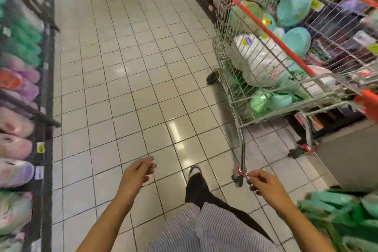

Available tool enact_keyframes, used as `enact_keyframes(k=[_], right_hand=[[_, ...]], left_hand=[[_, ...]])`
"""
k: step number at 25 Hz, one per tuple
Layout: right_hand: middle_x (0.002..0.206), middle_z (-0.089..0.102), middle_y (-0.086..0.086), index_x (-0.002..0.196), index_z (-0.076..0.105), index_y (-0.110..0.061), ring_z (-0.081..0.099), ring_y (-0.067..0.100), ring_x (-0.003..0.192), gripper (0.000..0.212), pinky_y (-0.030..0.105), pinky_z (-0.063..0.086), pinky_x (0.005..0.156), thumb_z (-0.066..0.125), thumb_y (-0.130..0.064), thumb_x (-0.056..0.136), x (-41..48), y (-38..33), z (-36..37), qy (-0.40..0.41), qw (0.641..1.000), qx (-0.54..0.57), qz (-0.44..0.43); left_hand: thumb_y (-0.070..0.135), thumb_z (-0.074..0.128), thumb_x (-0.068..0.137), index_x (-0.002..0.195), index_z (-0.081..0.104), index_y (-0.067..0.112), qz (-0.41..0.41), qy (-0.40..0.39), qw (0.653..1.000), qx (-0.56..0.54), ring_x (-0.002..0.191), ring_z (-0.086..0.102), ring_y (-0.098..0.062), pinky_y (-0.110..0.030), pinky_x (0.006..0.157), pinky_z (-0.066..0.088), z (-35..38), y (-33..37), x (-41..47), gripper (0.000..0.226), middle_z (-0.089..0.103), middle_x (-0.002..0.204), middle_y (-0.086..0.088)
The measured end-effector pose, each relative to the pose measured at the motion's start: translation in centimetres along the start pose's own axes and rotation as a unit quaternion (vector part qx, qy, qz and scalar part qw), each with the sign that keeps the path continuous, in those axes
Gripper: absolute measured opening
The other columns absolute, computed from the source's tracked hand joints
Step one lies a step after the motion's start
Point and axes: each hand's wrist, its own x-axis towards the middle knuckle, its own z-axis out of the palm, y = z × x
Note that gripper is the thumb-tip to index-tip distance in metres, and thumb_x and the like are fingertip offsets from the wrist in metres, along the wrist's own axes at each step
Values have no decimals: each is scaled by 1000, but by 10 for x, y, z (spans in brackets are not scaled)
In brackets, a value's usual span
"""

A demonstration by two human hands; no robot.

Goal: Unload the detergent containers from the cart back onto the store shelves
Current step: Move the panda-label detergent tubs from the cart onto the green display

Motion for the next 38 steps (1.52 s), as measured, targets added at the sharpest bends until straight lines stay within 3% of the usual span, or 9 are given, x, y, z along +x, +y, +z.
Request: enact_keyframes(k=[7, 10, 17, 21, 24, 28, 31, 35, 38], right_hand=[[93, 69, 11, 103, 66, -12, 64, 19, 76, 16, 24, 50, 61, 54, -8, 94, 130, -79, 19, -11, 999, -6, 34], [95, 69, 12, 99, 66, -12, 62, 13, 72, 16, 13, 46, 58, 52, -4, 94, 176, -142, 17, -24, 999, -27, -21], [89, 67, 4, 105, 66, -13, 61, 6, 71, 16, 5, 46, 61, 56, -8, 94, 265, -288, 0, 3, 993, -5, -116], [92, 69, 12, 103, 67, -9, 60, 10, 72, 15, 11, 46, 68, 57, -4, 93, 293, -344, -10, 51, 988, 36, -143], [90, 69, 9, 98, 67, -9, 59, 3, 69, 14, 9, 46, 69, 59, 0, 92, 302, -382, -25, 114, 976, 97, -158], [78, 71, -4, 90, 68, -20, 62, 6, 68, 20, 12, 49, 64, 61, -1, 90, 309, -427, -67, 234, 932, 208, -185], [77, 71, -3, 89, 68, -21, 64, 9, 65, 21, 16, 51, 63, 60, -2, 89, 330, -441, -107, 312, 896, 267, -167], [81, 67, 2, 88, 65, -20, 61, 11, 63, 18, 21, 48, 63, 57, -4, 90, 389, -426, -160, 348, 896, 263, -77], [81, 62, 3, 97, 62, -13, 58, 9, 59, 11, 17, 45, 53, 56, -7, 92, 442, -405, -190, 342, 907, 245, -7]], left_hand=[[17, 49, 98, 111, 66, 16, -10, 5, 1000, 21, 95, 65, -20, -29, 80, 50, 4, 83, 134, 22, 72, 97, -3], [18, 49, 99, 112, 66, 15, -26, 4, 999, 34, 93, 66, -18, -26, 75, 49, 4, 100, 166, 22, 72, 97, -3], [21, 52, 98, 113, 65, 15, -49, -4, 998, 24, 98, 65, -17, -27, 76, 49, 14, 168, 272, 21, 71, 101, -3], [21, 53, 97, 106, 67, 21, 10, -45, 997, 55, 99, 64, -20, -30, 80, 48, 27, 253, 352, 17, 71, 100, -4], [20, 55, 95, 104, 69, 23, 82, -107, 987, 85, 98, 65, -17, -29, 82, 48, 54, 342, 401, 17, 72, 99, -2], [18, 60, 91, 95, 70, 29, 189, -214, 952, 114, 91, 66, -10, -26, 79, 49, 118, 468, 442, 15, 73, 94, 4], [17, 61, 90, 99, 69, 24, 263, -284, 912, 137, 88, 64, -12, -25, 79, 49, 185, 539, 465, 14, 70, 94, 0], [17, 62, 89, 96, 67, 27, 321, -360, 857, 181, 88, 64, -12, -20, 71, 48, 289, 591, 492, 12, 68, 94, 4], [20, 62, 92, 114, 65, 22, 362, -390, 800, 277, 85, 61, -8, -13, 65, 47, 359, 595, 513, 23, 66, 102, 2]])
